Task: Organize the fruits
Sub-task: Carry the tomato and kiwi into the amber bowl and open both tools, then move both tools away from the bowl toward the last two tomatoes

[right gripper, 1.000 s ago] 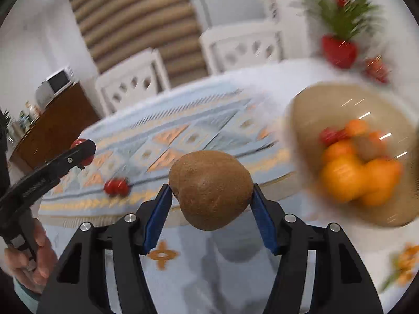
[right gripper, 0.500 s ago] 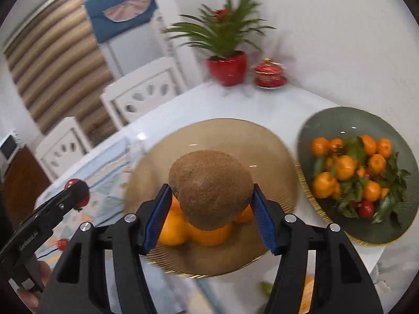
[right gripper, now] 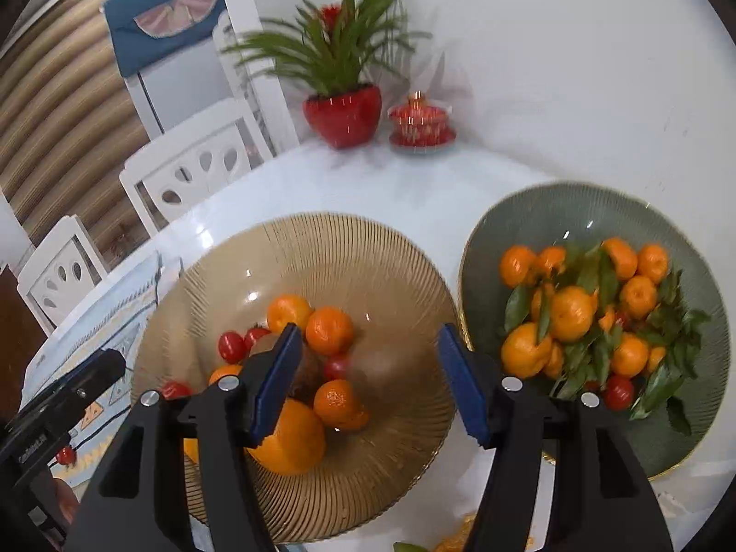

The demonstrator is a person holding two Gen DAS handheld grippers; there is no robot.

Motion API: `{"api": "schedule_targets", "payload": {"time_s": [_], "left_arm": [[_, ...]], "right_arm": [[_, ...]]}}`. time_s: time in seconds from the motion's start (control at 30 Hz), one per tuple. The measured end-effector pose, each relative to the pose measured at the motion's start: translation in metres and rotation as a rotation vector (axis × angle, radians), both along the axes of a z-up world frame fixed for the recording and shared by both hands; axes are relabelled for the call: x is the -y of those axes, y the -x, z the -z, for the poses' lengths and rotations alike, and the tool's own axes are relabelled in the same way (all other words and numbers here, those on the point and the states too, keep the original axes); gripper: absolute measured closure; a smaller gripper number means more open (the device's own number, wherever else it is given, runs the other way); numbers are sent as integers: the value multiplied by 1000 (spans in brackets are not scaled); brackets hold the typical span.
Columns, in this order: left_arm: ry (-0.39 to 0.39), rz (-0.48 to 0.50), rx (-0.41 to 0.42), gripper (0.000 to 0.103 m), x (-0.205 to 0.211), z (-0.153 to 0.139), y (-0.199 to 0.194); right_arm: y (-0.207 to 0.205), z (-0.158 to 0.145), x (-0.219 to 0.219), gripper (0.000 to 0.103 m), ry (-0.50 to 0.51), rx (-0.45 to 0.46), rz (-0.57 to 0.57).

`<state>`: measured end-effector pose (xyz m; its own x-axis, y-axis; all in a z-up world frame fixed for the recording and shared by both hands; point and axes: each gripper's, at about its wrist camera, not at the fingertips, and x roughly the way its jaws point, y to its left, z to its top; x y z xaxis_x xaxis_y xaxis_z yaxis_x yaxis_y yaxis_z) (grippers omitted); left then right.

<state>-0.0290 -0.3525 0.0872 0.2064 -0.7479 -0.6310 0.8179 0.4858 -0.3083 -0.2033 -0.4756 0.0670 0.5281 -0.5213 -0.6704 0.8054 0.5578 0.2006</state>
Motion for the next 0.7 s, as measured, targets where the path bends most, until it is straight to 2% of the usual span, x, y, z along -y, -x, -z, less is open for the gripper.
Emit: {"api": "schedule_targets", "payload": {"time_s": [0.2,0.37,0.47,0.6,0.67,0.7], "left_arm": [[1,-13,-8,51,-18,-2,0],[4,-51,-3,50,-51,-10,0],[19,-87,-3,49,-80,-16,-1],[29,-160,16,38,-126,-22,-4],[39,-192,20,41,-155,-25,-7],[42,-195,29,46,-172,-27,-8]], "right_arm": [[1,-8,-24,41,22,8,-47],[-9,-12,-55,41,1,28,-130],[-20,-19,-84,37,14,37,-202],[-44,-23,-129,35,38,29,-314],[-57,-22,-151,38,30,41,-378],[-63,-21,-161,40,24,46,-407]]}}
